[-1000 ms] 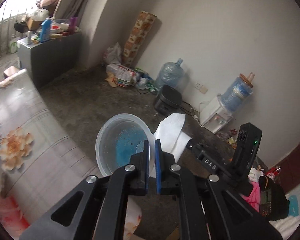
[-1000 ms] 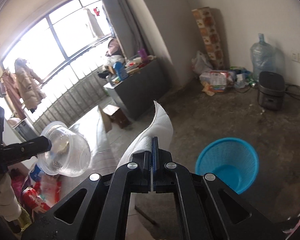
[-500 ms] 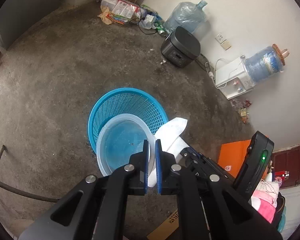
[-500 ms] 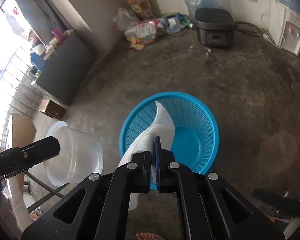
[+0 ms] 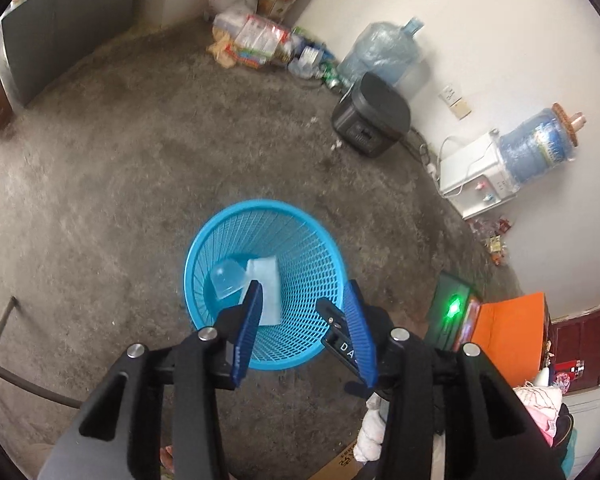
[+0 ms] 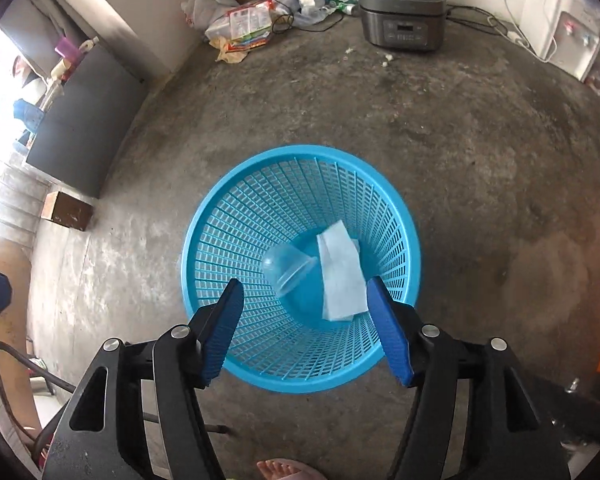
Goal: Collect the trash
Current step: 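Carry tissue and cup over the blue wastebasket and open both tools, then move both tools back over the table trash, then grasp the purple noodle bag with the left tool while the right tool takes its edge, then grasp the green plastic bag with the left tool while the right tool holds the noodle bag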
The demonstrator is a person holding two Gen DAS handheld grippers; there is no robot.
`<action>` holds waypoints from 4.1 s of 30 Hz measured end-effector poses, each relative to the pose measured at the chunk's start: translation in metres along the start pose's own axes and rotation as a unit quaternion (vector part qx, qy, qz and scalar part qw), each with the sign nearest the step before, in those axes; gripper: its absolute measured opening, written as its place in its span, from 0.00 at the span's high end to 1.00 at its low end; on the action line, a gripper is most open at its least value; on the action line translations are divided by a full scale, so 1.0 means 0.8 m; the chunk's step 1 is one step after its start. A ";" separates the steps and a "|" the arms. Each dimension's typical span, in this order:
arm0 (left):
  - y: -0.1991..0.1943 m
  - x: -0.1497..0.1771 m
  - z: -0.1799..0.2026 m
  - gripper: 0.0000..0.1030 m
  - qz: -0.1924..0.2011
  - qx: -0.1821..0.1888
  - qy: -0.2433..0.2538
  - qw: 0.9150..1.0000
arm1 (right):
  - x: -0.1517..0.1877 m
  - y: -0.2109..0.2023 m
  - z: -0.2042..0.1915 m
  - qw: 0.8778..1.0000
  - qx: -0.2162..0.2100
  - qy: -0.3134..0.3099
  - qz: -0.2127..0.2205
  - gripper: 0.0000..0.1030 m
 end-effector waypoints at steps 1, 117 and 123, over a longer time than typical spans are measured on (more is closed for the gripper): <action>-0.016 0.001 0.005 0.58 0.013 0.001 0.003 1.000 | 0.000 -0.007 0.000 1.000 0.001 0.003 0.008 0.40; -0.534 0.451 -0.346 0.88 0.294 -0.113 -0.197 0.928 | 0.229 -0.346 -0.315 0.841 -0.479 -0.245 -0.065 0.99; -0.526 0.458 -0.310 0.88 0.274 -0.091 -0.129 0.949 | 0.213 -0.343 -0.296 0.842 -0.483 -0.231 -0.066 0.99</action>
Point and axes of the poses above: each gripper's, at about its wrist camera, not at the fingertips, and y roughly the way its jaws point, z to its right, x to its underside, the point moved 3 cm from there along y, roughly the way its jaws point
